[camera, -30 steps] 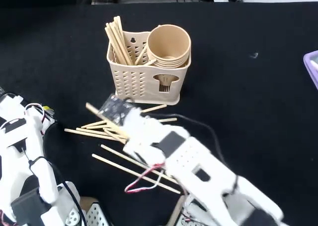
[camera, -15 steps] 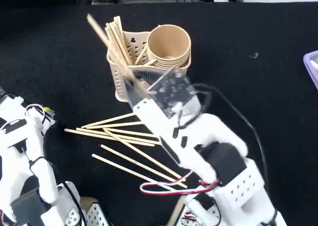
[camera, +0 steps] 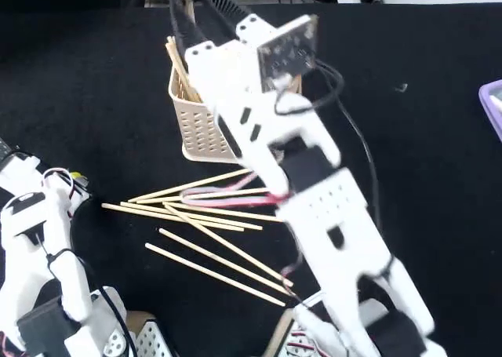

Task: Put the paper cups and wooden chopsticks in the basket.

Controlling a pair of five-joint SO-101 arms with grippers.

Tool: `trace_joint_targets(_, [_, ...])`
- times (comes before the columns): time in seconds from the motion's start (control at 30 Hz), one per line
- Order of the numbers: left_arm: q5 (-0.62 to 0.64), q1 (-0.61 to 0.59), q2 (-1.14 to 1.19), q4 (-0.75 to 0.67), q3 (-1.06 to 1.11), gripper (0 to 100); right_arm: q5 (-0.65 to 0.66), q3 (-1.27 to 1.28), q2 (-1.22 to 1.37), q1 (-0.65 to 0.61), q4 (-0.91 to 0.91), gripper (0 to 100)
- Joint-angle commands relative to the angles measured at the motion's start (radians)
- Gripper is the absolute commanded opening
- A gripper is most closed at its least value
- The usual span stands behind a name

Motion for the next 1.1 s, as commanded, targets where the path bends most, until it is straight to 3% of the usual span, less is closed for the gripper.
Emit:
trace_joint_targets(0.0, [0.005, 0.001, -0.035, -0.044, -0.001, 24, -0.011, -0.068, 0.084, 0.038, -0.048, 1.1])
trace_joint_targets(0.27, [0.005, 0.001, -0.035, -0.043, -0.002, 24, -0.012, 0.027, 0.179, 0.04, -0.038, 1.5])
trace_joint_targets(0.43, [0.005, 0.001, -0.035, -0.044, -0.002, 24, -0.012, 0.11, 0.14, 0.02, 0.064, 2.2])
trace_joint_targets(0.6, [0.005, 0.001, -0.035, -0.046, -0.002, 24, -0.012, 0.16, 0.076, 0.021, 0.083, 15.7])
trace_joint_targets(0.7, [0.005, 0.001, -0.035, -0.046, -0.002, 24, -0.012, 0.179, -0.012, 0.021, 0.104, 16.7])
trace_joint_targets(0.93, [0.005, 0.001, -0.035, -0.046, -0.002, 24, -0.012, 0.251, -0.283, 0.018, 0.399, 12.3])
trace_joint_targets(1.07, [0.005, 0.001, -0.035, -0.046, -0.002, 24, -0.006, 0.401, -0.404, -0.064, 0.606, 12.3])
